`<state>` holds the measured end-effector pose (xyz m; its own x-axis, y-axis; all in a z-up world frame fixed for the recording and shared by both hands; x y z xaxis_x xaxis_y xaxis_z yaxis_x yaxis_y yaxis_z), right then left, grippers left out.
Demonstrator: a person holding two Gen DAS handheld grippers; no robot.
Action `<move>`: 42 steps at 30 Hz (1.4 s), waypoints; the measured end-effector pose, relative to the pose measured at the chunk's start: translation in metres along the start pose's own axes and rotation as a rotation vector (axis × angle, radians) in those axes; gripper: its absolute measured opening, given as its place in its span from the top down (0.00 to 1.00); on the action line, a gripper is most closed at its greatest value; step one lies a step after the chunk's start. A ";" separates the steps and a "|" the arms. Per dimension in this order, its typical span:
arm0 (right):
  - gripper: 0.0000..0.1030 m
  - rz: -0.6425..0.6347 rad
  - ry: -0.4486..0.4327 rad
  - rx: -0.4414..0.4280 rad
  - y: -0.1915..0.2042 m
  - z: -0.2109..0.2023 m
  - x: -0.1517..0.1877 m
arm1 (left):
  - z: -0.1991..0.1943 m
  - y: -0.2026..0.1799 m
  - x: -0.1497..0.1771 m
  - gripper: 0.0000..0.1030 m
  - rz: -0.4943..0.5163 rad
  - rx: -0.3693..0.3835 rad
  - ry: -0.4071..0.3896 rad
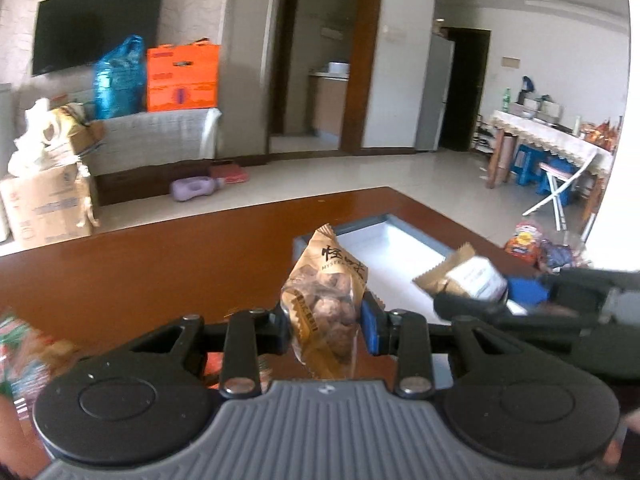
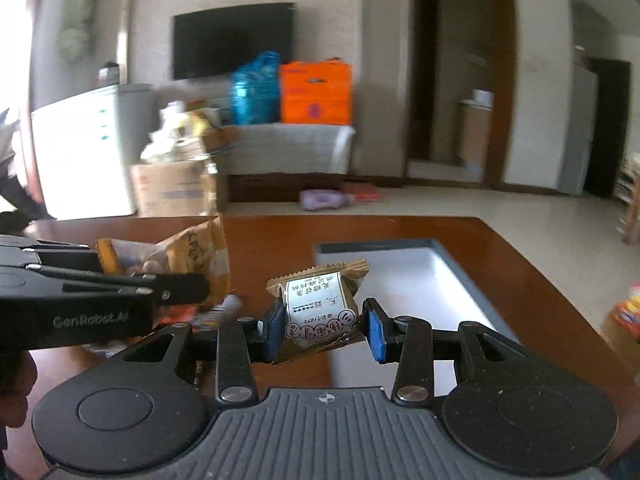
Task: Organize snacks
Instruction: 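Carry the peanut bag with the left gripper while the right carries the pastry packet over the gray box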
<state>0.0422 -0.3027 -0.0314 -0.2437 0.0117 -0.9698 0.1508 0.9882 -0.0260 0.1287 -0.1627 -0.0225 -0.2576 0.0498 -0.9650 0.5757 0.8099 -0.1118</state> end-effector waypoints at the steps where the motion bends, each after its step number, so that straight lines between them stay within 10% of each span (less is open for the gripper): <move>1: 0.59 0.007 0.005 0.020 -0.007 0.002 0.003 | 0.009 -0.009 -0.001 0.69 0.007 0.010 0.005; 11: 0.59 0.105 0.102 0.192 -0.076 0.023 0.043 | 0.090 -0.076 0.015 0.69 0.047 0.081 0.074; 19: 0.59 0.121 0.209 0.163 -0.068 0.043 0.072 | 0.140 -0.091 0.037 0.69 0.061 0.099 0.137; 42: 0.59 0.083 0.274 0.006 -0.011 0.044 0.076 | 0.106 -0.038 0.048 0.69 0.060 0.025 0.143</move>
Point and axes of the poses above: each gripper's, at about its wrist camera, not at the fingertips, and z roughly the way its jaws point, y to its left, x to its underside, the point moved 9 cm from there along z, roughly the way its jaws point, and after that the axes turned 14 degrees about -y, right-handed, at the moved point
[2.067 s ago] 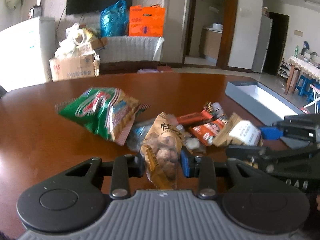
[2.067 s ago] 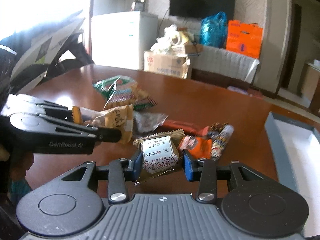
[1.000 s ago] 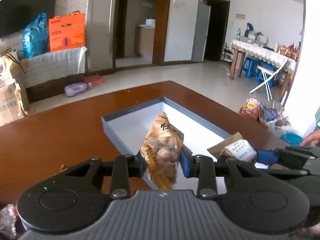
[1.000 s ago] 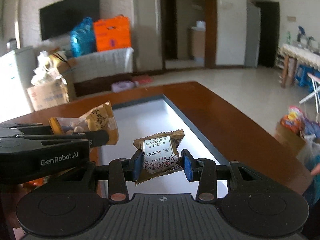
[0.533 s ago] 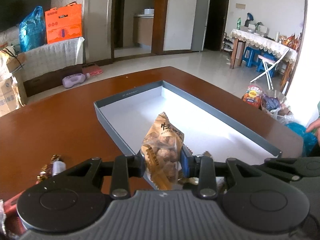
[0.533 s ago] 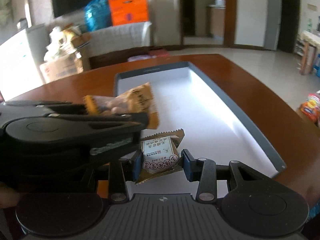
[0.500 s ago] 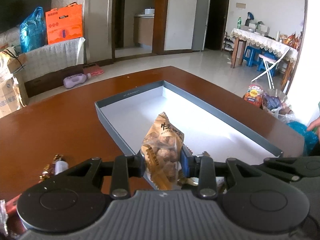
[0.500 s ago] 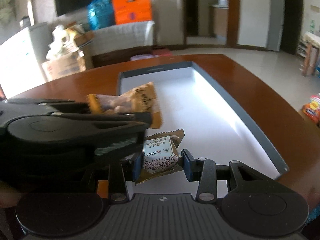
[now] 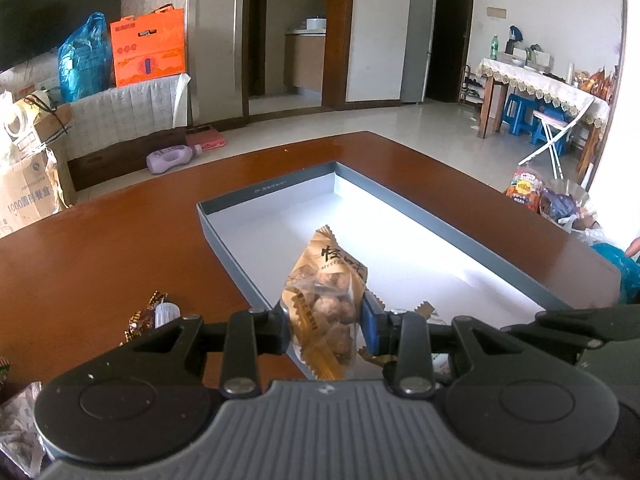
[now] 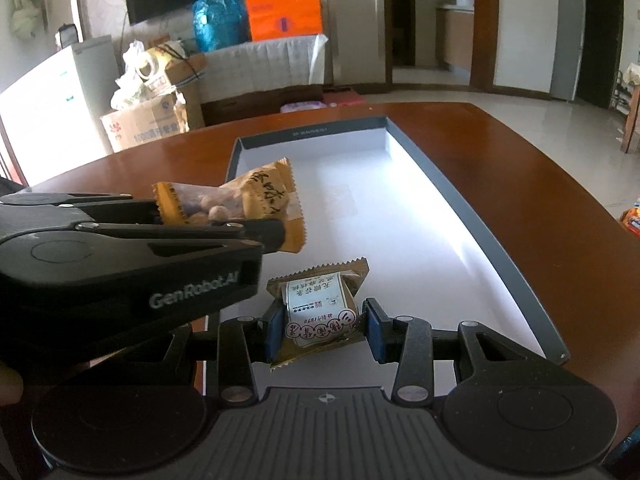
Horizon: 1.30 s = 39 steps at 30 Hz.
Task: Organize snacks
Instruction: 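Carry the peanut bag with the left gripper while the right carries the pastry packet over the gray box, then open both grippers to drop the peanut bag and pastry packet into the box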
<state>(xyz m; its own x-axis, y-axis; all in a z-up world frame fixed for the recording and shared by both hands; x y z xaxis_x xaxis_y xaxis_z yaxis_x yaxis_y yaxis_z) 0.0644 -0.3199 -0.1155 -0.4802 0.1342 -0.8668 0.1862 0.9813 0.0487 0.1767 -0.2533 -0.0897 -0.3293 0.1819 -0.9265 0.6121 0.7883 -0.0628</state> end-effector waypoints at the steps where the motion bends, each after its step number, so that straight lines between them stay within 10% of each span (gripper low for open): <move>1: 0.59 0.000 0.002 0.003 0.000 0.001 0.000 | -0.002 0.000 0.001 0.69 -0.004 0.000 -0.002; 7: 0.53 0.007 -0.024 0.022 -0.005 -0.003 -0.004 | -0.012 -0.009 0.006 0.65 -0.012 -0.006 -0.015; 14: 0.22 -0.017 -0.086 0.034 -0.005 -0.013 -0.010 | -0.023 -0.011 -0.003 0.48 -0.017 0.000 -0.068; 39: 0.22 -0.191 -0.213 -0.055 0.066 -0.051 -0.036 | -0.176 0.071 -0.001 0.30 -0.024 -0.225 -0.158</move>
Point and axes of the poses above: each gripper's, at about its wrist camera, not at the fingertips, and z roughly the way its jaws point, y to its left, x to its underside, the point moved 9 cm from there along z, roughly the way its jaws point, and after that the axes turned 14 degrees about -y, right-handed, at the moved point
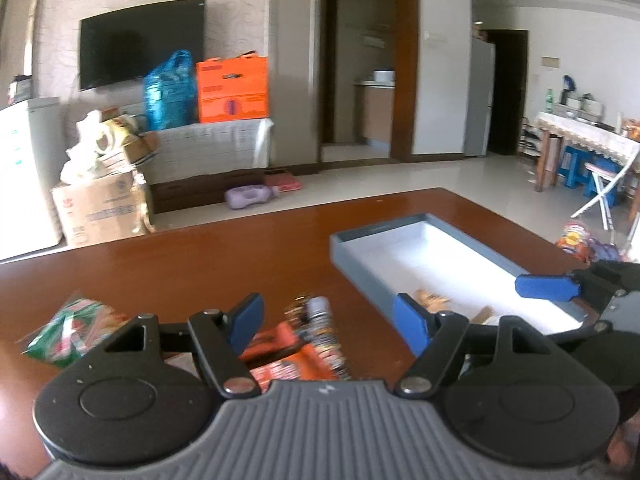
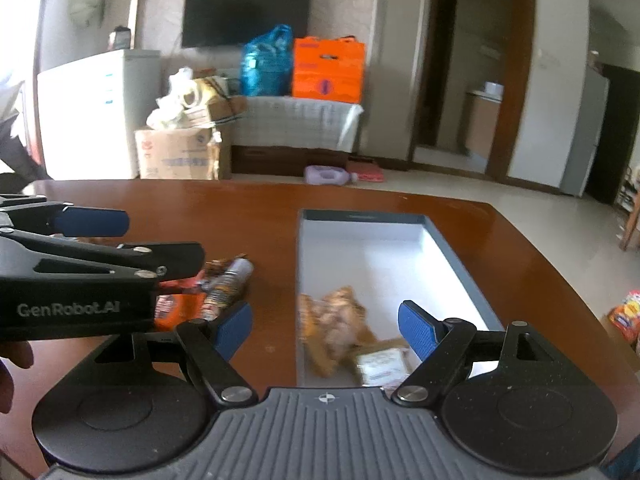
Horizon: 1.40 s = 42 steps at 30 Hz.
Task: Organize snacks
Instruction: 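Open both grippers to drop the peanut bag and pastry packet into the box, then grasp the clear sunflower-seed bag with the left gripper while the right approaches the orange packet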
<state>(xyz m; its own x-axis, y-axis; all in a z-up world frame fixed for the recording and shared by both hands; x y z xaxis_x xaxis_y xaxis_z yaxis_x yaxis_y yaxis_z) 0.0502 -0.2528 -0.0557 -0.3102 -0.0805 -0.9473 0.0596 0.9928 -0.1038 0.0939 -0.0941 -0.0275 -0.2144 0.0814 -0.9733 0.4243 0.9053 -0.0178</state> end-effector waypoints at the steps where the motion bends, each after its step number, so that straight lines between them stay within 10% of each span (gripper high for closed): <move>1: 0.22 0.002 -0.001 -0.010 0.007 -0.001 -0.001 | -0.006 0.007 0.001 0.30 0.001 -0.014 0.000; 17: 0.23 -0.067 0.071 -0.153 0.087 0.007 0.016 | -0.063 0.107 0.030 0.30 -0.030 -0.213 0.018; 42: 0.23 -0.019 0.065 -0.249 0.100 0.033 0.028 | 0.003 0.110 0.072 0.30 -0.036 -0.179 0.098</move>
Point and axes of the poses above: each gripper's, at about its wrist camera, not at the fingertips, and z roughly the way its jaws point, y to its left, x to its underside, the point moved 9 cm from there along z, roughly the way its jaws point, and after that the axes turned 14 degrees about -y, right-handed, at the moved point
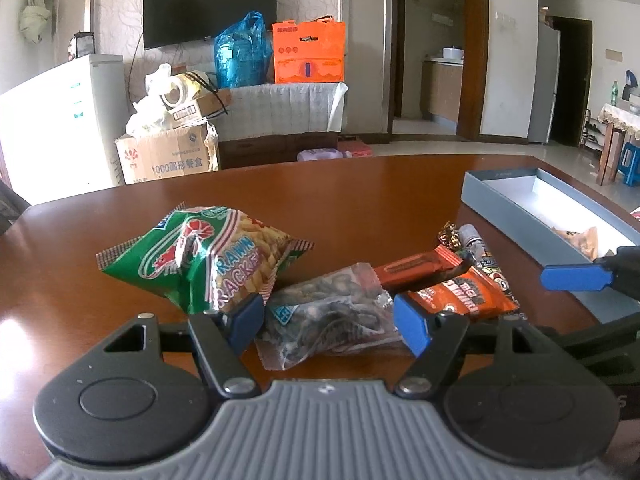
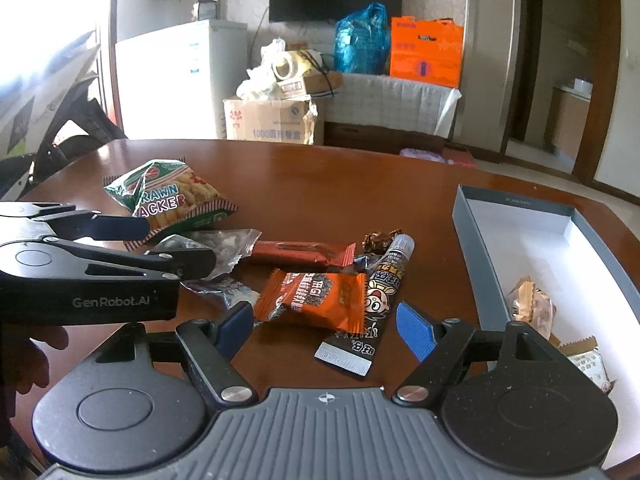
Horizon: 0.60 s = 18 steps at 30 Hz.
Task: Organize snacks
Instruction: 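Grasp the clear sunflower-seed bag with the left gripper while the right approaches the orange packet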
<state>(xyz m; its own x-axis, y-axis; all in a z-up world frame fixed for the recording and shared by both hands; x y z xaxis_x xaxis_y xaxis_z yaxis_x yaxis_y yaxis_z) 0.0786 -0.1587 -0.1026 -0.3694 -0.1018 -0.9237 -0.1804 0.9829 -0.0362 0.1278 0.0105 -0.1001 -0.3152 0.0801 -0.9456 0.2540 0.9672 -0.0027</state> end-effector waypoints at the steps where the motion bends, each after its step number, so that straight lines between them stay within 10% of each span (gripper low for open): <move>1: 0.23 0.009 0.000 0.002 -0.001 0.001 0.000 | 0.002 0.000 0.000 0.30 -0.002 -0.001 -0.001; 18: 0.29 -0.062 -0.013 -0.039 0.016 0.023 0.003 | 0.029 0.012 0.009 0.28 -0.028 -0.015 0.009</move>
<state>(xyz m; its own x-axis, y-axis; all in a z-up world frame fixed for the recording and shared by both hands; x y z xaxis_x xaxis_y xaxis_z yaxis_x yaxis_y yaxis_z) 0.0955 -0.1394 -0.1151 -0.3442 -0.1599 -0.9252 -0.2381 0.9680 -0.0787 0.1547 0.0160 -0.1176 -0.3299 0.0553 -0.9424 0.2316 0.9725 -0.0240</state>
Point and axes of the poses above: each gripper's, at about its wrist camera, not at the fingertips, and z roughly the way its jaws point, y to its left, x to its underside, the point moved 9 cm from there along z, roughly the way its jaws point, and after that the axes turned 14 degrees about -y, right-handed, at the moved point
